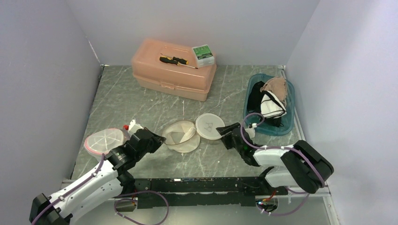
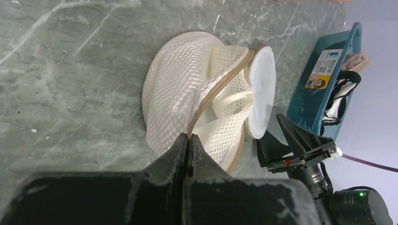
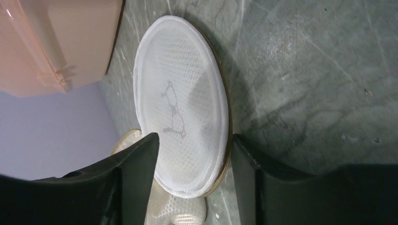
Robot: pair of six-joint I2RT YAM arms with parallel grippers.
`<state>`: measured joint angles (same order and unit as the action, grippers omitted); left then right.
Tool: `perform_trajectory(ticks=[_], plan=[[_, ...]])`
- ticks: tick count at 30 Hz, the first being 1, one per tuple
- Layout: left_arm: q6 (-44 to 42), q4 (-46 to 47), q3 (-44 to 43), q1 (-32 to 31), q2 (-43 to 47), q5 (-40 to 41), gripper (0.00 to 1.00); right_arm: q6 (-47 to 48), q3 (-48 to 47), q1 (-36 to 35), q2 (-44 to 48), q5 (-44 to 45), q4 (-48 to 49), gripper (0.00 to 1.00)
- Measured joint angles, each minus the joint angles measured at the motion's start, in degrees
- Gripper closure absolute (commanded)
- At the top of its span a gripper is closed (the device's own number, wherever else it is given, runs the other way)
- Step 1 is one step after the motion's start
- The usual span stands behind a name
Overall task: Unzip the laundry bag and remove the bra
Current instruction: Close the laundry bag at the center of the board.
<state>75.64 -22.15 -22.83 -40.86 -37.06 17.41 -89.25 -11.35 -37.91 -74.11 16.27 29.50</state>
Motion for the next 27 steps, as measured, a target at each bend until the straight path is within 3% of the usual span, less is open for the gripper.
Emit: perform_trajectory(ticks=[2,8,13,20,27], plan=[[0.0,0.02,0.0,0.0,-0.28,-0.13,0.97,0.76,-0.33,0.42,-1.75,-0.85,1.4,0.49],[-0.02,0.02,0.04,-0.11,-0.37,-0.17,0.97,3.72,-0.68,1.14,-6.32,-4.39,5.55,0.8],[-1.27,0.0,0.02,-0.11,-0.81,-0.15,0.97,9.77,-0.85,1.18,-0.44,-5.22,3.34,0.99],[-5.03,-1.2,-2.75,-0.13,-2.38,0.04,0.97,25.77,-5.75,0.0,20.13,-4.9,-6.51,1.0],[-11.45,-2.1,-11.5,-0.22,-8.81,0.07,0.97,47.1,-17.62,-1.79,30.05,-6.01,-20.57,1.0]])
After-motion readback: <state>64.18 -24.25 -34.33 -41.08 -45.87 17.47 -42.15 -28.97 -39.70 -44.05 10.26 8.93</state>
